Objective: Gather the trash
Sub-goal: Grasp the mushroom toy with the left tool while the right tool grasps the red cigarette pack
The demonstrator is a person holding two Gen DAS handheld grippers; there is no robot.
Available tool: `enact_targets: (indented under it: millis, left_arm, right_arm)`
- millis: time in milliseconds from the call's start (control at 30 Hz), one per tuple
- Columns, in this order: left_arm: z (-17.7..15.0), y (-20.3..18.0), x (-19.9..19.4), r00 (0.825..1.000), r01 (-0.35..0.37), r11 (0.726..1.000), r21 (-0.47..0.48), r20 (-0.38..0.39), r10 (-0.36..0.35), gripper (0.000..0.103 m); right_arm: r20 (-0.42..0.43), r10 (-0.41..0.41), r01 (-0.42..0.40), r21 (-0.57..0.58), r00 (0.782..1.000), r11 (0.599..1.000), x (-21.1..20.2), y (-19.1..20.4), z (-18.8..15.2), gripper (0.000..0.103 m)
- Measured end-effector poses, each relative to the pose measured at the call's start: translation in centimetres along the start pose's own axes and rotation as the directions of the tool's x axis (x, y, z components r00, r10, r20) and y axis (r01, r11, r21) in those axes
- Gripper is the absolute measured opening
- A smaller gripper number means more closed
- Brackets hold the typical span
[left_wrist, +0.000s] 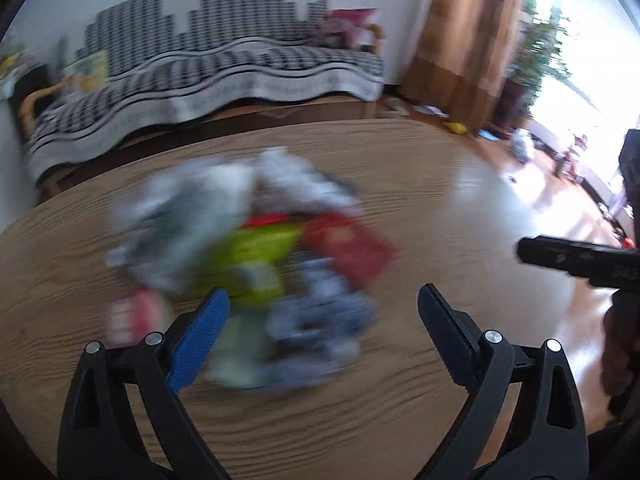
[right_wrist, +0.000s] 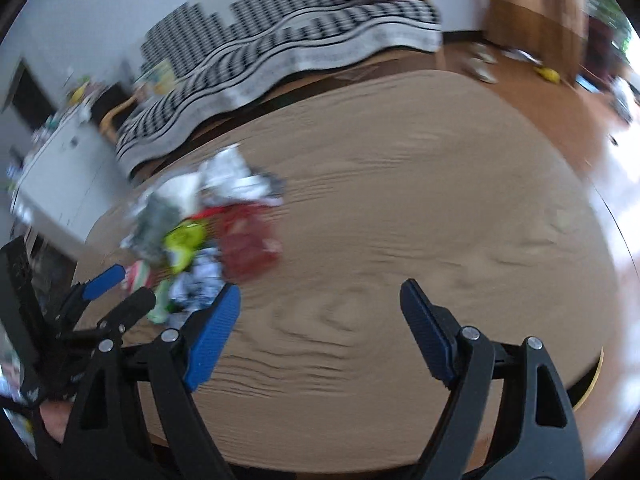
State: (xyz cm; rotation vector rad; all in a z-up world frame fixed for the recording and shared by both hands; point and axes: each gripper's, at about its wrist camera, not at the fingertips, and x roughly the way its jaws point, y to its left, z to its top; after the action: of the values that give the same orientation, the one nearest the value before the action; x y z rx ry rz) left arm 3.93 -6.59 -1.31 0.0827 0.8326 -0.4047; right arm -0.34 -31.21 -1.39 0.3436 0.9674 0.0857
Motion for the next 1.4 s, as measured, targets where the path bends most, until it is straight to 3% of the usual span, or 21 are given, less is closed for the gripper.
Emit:
enact_targets:
  millis: [167,367,567,933,967,1000,1100,1400]
  left_arm:
    - [-1.7,8.4,-1.1,0.997,-0.072,0.994,-0.083,-0.027,0.07,0.093]
    - [-2.7,12.8,-0.6,0.995,-0.083,0.983,-0.162,-0.064,0.073,0.093]
    - [-3.3,12.9,1.7,0.993,-0.075,0.982,-0.175,-0.105,0.057,0.094]
    - [-3.1,13.7,5.4,0.982,-0.148,0.978,-0.147,-0.142,0.127,0.093]
    - [-3.2,13.6,5.6,0.981,-0.151,0.978,-0.143,-0.143,0.13,0.087]
    - [-3.3,13.7,5.7,0.982,-0.146,0.979,-0.139,-0.143,0.126,0.074]
    - [-3.2,13.4,5.1,0.982,-0.148,0.981,-0.124,-0.134,0.131,0.065]
    - [-2.1,12.5,2.6,0.991,-0.12,0.981,-0.155,-0.082,0.109,0.064]
  right_arm:
    - [-0.045,0.018,-0.02,-0.052,0.999,0.998,3.4,4.0,1.3,0.079]
    - [-0.092,0.003,-0.01,-0.074,0.996,0.997,7.5,6.6,2.0,0.079]
    - [-0.117,-0.014,0.004,-0.088,0.993,0.996,9.6,7.4,2.6,0.079]
    - [-0.16,-0.035,0.017,-0.113,0.986,0.993,12.3,7.6,3.0,0.079]
    - [-0.165,-0.037,0.018,-0.114,0.986,0.993,12.6,7.6,3.0,0.079]
    - [-0.167,-0.042,0.022,-0.116,0.985,0.993,12.8,7.6,3.0,0.079]
    - [-0.176,-0.043,0.022,-0.121,0.984,0.992,13.3,7.5,3.0,0.079]
    - [-0.186,-0.075,0.045,-0.161,0.98,0.986,15.0,7.5,2.8,0.079]
